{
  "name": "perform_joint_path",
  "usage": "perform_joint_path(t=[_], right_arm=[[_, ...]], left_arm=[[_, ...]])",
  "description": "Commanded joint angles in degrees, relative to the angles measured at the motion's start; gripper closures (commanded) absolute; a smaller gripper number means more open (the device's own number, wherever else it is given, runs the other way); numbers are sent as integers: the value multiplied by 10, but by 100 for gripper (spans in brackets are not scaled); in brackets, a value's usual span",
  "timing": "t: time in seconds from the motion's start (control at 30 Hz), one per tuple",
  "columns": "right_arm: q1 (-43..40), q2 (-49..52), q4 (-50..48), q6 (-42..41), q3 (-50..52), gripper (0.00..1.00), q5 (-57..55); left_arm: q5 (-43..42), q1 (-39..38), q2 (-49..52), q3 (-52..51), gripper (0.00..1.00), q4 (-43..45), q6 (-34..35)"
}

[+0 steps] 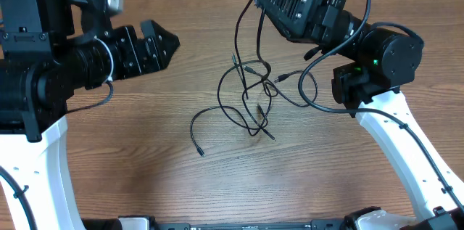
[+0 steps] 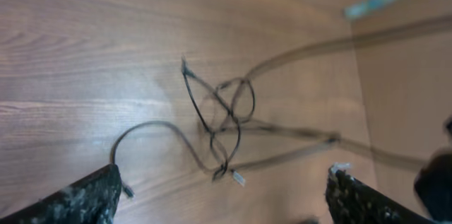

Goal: Untangle cables

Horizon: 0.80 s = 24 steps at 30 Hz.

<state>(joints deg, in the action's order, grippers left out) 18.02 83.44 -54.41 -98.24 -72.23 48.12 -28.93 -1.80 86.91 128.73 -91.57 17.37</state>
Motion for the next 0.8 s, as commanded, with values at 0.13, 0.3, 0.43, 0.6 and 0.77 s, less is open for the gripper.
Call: perform_joint_path(t=[0.13, 0.3, 0.43, 0.6, 0.77], right_arm=[[-2, -5, -7, -53, -6, 96, -82], [0, -5, -6, -53, -6, 96, -66], [0, -5, -6, -53, -6, 96, -46], [0, -5, -6, -53, -6, 96, -15], [0, -5, -6, -53, -6, 96, -9]], left_arm=[[-42, -25, 1, -36, 0, -27, -147], [-42, -85, 7, -114, 0, 23, -161], [-41, -137, 18, -165, 0, 80, -181], [-40, -168, 49, -171, 0, 117, -201], [-41, -189, 94, -171, 34, 123, -200]])
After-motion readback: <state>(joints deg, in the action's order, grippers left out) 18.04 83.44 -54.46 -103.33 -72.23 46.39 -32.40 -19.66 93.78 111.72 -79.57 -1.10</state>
